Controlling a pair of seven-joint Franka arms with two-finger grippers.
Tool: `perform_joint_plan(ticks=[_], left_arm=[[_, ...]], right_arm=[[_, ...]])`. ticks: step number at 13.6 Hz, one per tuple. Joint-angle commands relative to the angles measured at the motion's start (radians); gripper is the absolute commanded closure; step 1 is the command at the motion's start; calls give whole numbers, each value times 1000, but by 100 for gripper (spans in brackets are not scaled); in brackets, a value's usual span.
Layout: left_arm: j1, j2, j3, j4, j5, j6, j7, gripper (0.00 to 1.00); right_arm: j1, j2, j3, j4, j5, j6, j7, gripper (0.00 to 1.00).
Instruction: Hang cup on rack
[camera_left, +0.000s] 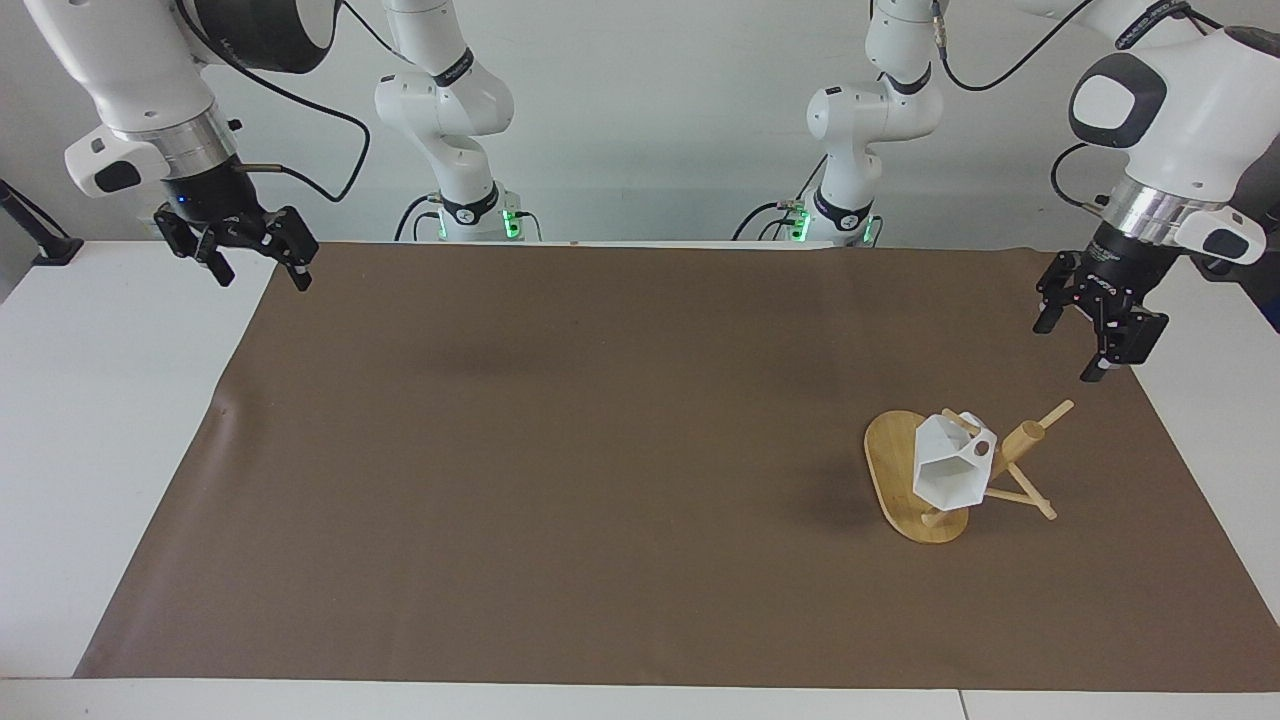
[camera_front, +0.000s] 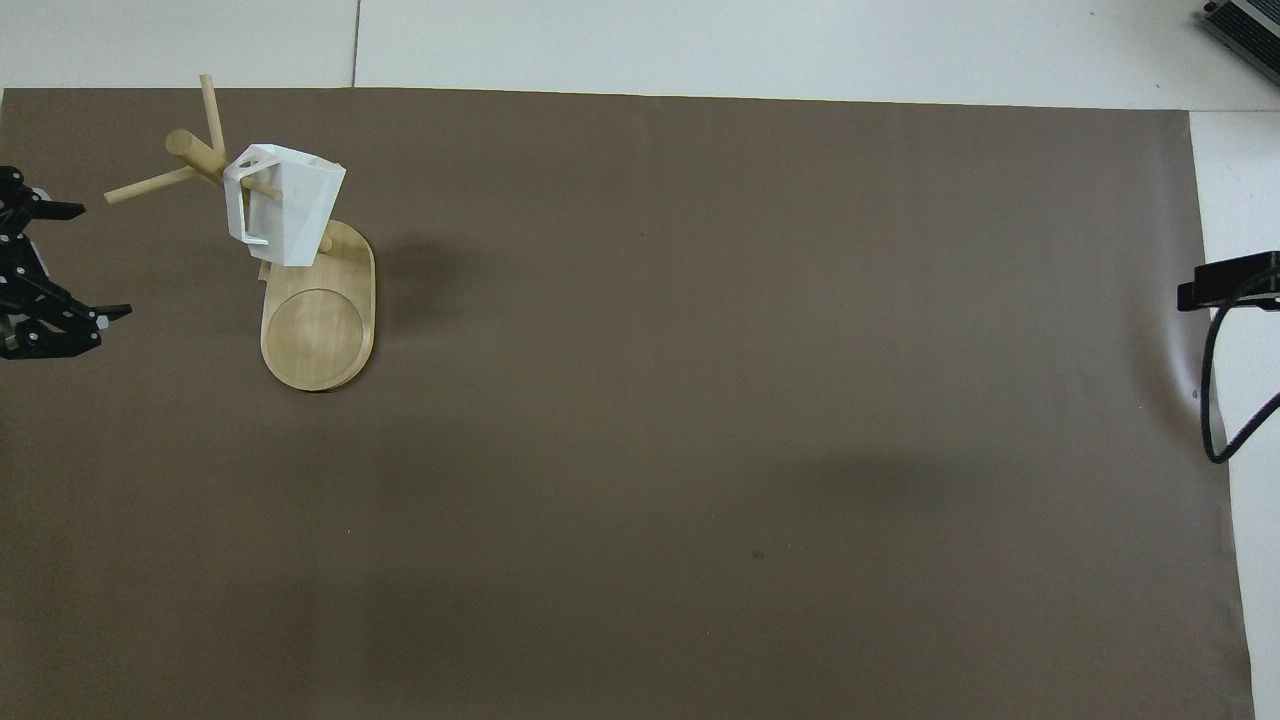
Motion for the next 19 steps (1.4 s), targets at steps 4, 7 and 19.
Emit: perform_joint_plan(ticks=[4,7,19], left_arm=[[-11,11,10,102,83,-80,554,0],[-20,3,4,115,86,-135,764,0],[-20,-67,-110,90,155,-423,1366,0]], right_arm=[[-1,-17,5,-12,-7,-11,15,0],[-1,-17,5,-12,-7,-12,15,0],[-1,-17,5,-12,-7,-11,15,0]])
